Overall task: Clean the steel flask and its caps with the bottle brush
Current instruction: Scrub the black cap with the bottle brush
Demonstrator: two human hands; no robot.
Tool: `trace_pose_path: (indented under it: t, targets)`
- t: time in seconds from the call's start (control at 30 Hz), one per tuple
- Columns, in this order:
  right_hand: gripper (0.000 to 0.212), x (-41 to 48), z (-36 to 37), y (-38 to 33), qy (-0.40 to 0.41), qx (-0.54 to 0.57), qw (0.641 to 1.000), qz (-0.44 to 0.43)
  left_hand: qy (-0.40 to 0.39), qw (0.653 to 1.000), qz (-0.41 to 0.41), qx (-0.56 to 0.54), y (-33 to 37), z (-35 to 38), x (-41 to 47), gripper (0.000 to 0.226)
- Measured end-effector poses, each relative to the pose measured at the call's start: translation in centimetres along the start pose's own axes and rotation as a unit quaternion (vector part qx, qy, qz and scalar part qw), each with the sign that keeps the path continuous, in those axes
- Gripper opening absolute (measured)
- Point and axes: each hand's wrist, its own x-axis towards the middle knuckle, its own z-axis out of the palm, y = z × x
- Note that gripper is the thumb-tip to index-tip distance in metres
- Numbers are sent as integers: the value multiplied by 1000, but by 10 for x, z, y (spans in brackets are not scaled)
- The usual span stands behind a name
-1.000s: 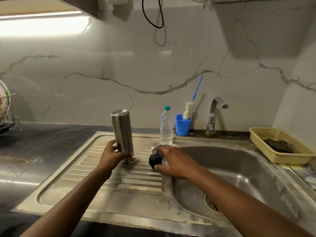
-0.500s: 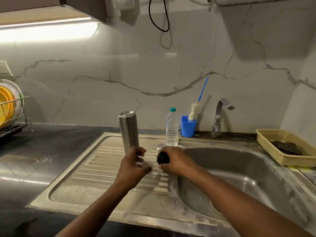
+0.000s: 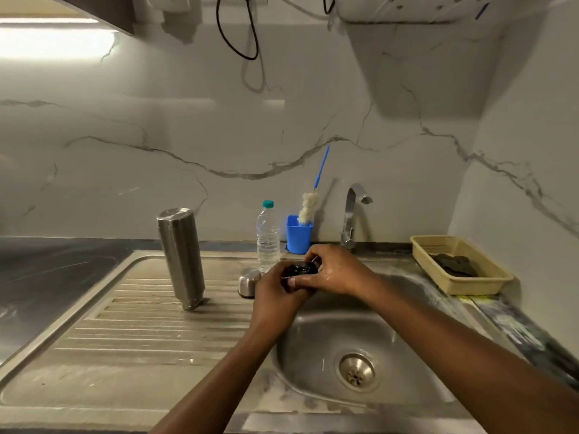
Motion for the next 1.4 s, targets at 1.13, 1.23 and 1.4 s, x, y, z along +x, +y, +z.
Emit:
trace_pose_path:
  t: [1.13, 1.23, 1.4]
  targets:
    - [23, 240, -81, 11, 269, 141, 949, 87, 1, 959, -166, -231, -36, 25, 27, 41]
    - [25, 226, -103, 3, 304, 155, 938, 62, -10, 959, -166, -228, -37, 24, 23, 42]
    - [33, 165, -136, -10, 336, 196, 921, -1, -20, 962, -160, -219, -34, 27, 18, 43]
